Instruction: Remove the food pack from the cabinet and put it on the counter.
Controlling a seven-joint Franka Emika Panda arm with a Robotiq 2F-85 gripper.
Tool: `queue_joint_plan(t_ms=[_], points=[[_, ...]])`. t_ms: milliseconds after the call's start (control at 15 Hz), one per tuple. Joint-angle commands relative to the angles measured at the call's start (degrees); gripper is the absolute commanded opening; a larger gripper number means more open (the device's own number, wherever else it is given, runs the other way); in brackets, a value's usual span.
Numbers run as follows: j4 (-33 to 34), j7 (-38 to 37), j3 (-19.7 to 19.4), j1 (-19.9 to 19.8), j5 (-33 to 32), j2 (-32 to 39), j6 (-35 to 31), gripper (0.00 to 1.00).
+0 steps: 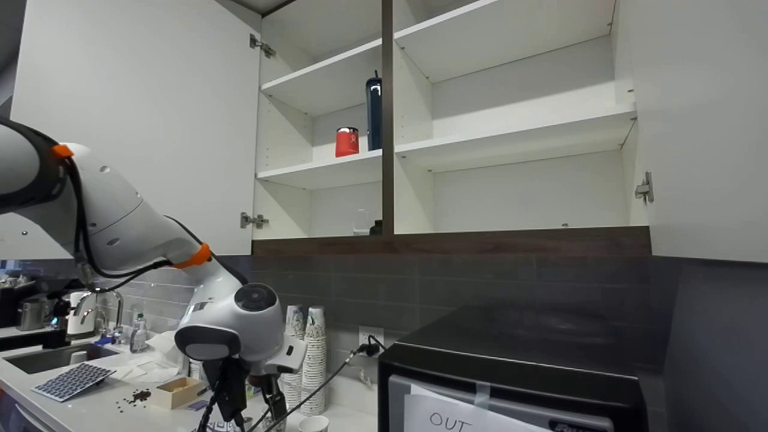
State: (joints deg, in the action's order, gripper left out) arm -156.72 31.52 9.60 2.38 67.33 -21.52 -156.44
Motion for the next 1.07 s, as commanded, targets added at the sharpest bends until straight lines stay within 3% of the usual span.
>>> queue_joint_plan(t_ms=[0, 267, 600, 1000], points=[[0.0, 0.1, -0.2, -0.1, 0.0, 0.3, 0.0, 1.0], [-0.1, 0.7, -0.2, 0.4, 1.9, 0.5, -1.8, 1.0], [-1.8, 1.4, 5.2, -0.1, -10.5, 0.6, -2.5, 1.0], [-0.6, 1.9, 13.8, -4.6, -19.7, 4.5, -10.9, 1.0]])
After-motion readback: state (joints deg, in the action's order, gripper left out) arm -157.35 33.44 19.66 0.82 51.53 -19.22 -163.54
